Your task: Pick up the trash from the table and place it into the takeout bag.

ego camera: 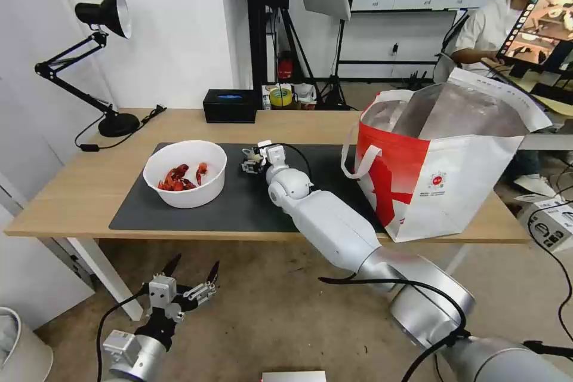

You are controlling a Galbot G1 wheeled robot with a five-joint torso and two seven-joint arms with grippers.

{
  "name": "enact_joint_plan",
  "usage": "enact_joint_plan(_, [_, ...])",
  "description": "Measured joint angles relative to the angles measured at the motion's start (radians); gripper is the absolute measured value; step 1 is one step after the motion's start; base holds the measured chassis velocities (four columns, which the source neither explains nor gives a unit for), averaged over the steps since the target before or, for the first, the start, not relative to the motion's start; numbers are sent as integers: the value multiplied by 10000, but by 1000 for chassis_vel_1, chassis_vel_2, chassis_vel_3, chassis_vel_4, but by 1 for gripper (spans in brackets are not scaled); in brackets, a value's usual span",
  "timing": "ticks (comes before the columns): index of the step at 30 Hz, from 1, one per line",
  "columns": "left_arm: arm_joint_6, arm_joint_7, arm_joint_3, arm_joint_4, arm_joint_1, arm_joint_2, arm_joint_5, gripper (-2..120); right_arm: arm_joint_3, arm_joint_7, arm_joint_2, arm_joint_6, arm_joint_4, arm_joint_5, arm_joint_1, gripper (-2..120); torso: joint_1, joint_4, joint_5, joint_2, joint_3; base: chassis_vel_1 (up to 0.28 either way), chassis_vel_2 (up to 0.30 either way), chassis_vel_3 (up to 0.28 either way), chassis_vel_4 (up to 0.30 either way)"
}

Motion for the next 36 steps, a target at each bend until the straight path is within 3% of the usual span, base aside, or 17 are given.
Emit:
enact_joint_plan(9, [-6, -11, 15, -24, 42, 14, -3, 100, -33, 99, -18, -55, -20, -157, -29, 100, 0, 0, 0, 0, 1, 0, 0, 0, 0])
enact_joint_plan(13, [-13, -20, 17, -33, 49, 23, -34, 100, -58, 115, -38, -94, -18, -168, -15, 92, 0, 0, 0, 0, 0, 0, 0, 0, 0])
enact_joint_plan(22, [-39, -105, 19, -150, 96, -15, -209, 100, -157, 327, -47, -186, 108, -239, -18, 53, -1, 0, 0, 0, 0, 0, 0, 0, 0])
enact_joint_plan(28, [-188, -111, 28, -136, 143, -62, -32, 100, -165, 362, -91, -200, 215, -233, -52, 36, -1, 0, 0, 0, 1, 0, 0, 0, 0])
enact_joint_plan(30, [-201, -111, 12, -171, 169, -63, -17, 100, -150, 423, -208, -194, 529, -182, -112, 24, -1, 1, 0, 0, 0, 0, 0, 0, 0])
enact_joint_plan(36, [-203, -121, -39, -266, 199, -26, -20, 100, -207, 564, -817, 56, 1791, -144, -392, 10, -1, 3, 1, 0, 0, 0, 0, 0, 0])
